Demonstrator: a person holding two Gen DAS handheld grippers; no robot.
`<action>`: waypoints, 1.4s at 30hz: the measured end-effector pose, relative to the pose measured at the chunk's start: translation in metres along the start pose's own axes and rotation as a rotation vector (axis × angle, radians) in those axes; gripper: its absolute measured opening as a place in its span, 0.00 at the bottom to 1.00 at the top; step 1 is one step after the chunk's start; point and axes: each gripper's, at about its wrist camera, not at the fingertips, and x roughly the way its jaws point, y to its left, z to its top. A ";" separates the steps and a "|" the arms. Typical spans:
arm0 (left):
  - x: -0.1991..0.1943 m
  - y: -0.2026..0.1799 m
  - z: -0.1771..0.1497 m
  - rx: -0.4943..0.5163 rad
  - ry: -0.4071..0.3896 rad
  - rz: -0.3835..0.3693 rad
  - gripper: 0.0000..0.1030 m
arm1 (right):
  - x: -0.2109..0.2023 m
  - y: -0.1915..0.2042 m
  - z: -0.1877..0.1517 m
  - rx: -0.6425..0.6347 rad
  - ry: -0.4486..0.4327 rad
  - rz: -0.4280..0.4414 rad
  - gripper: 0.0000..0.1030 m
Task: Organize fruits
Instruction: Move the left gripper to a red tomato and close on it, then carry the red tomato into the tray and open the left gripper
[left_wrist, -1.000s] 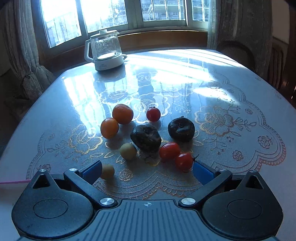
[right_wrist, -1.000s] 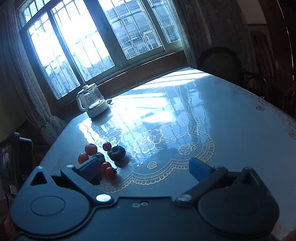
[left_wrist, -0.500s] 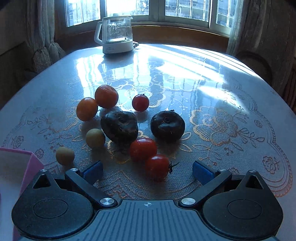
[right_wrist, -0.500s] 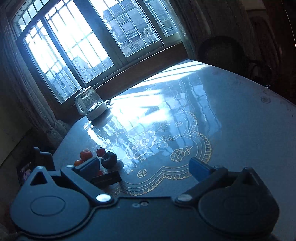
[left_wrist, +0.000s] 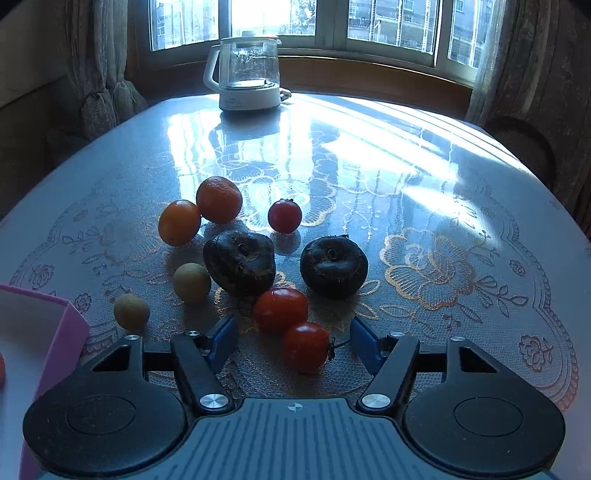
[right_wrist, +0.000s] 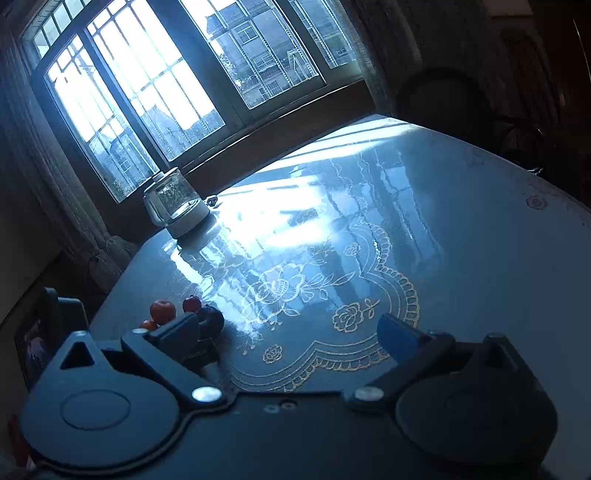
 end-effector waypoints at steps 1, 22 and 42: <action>-0.002 0.000 -0.001 0.001 0.002 0.003 0.56 | 0.000 0.000 0.001 0.000 0.000 0.000 1.00; -0.040 0.029 -0.003 -0.027 -0.038 -0.052 0.25 | -0.005 0.009 0.004 -0.011 -0.020 0.000 1.00; -0.071 0.230 -0.032 -0.165 -0.054 0.276 0.25 | 0.024 0.095 -0.013 -0.101 0.049 0.155 1.00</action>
